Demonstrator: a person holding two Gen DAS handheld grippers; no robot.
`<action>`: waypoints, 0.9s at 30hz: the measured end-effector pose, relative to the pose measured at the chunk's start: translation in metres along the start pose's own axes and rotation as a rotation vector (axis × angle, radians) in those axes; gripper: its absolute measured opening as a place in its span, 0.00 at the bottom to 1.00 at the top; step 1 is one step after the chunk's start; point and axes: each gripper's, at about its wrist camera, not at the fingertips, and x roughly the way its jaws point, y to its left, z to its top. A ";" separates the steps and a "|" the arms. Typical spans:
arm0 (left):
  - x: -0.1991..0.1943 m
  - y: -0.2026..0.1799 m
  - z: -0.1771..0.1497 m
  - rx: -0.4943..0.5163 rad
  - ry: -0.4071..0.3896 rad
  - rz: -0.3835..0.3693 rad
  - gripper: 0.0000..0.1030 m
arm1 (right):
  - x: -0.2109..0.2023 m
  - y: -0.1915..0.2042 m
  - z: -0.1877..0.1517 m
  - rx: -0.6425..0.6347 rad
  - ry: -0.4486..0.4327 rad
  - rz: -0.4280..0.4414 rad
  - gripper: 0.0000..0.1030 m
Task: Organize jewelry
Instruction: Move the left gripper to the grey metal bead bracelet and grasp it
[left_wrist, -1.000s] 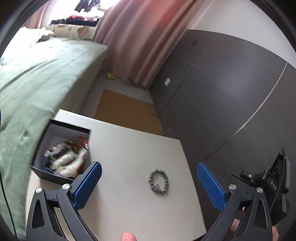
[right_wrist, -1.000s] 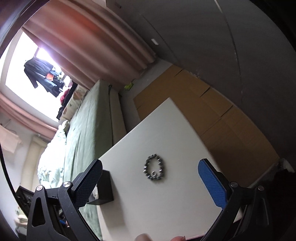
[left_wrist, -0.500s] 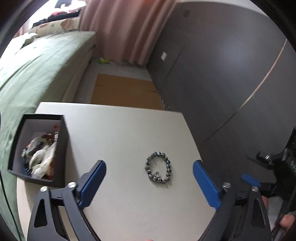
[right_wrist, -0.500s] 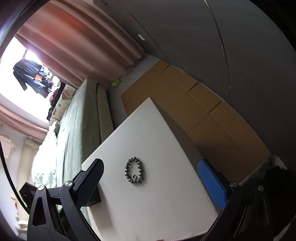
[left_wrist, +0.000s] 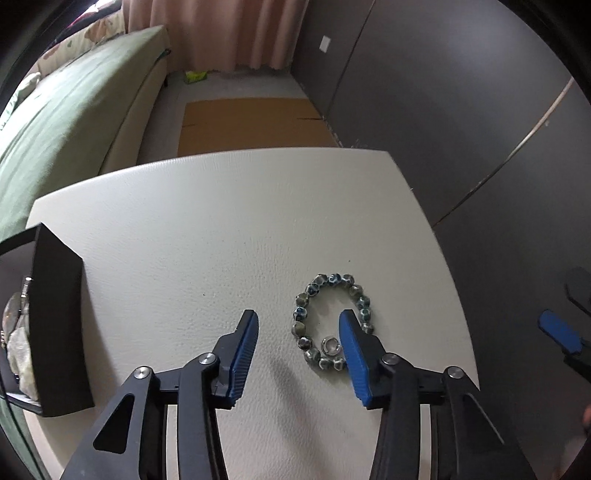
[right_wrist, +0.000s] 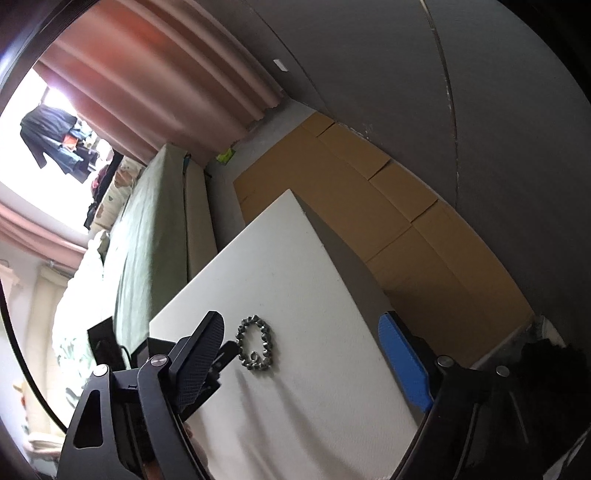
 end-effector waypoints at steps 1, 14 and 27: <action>0.002 -0.001 0.000 0.000 0.002 0.004 0.44 | 0.001 0.000 0.000 0.000 0.001 0.002 0.82; -0.006 -0.013 0.001 0.096 -0.009 0.105 0.08 | 0.008 0.018 -0.003 -0.059 0.028 0.013 0.81; -0.089 0.020 -0.021 -0.007 -0.165 -0.083 0.08 | 0.031 0.041 -0.019 -0.143 0.094 0.001 0.67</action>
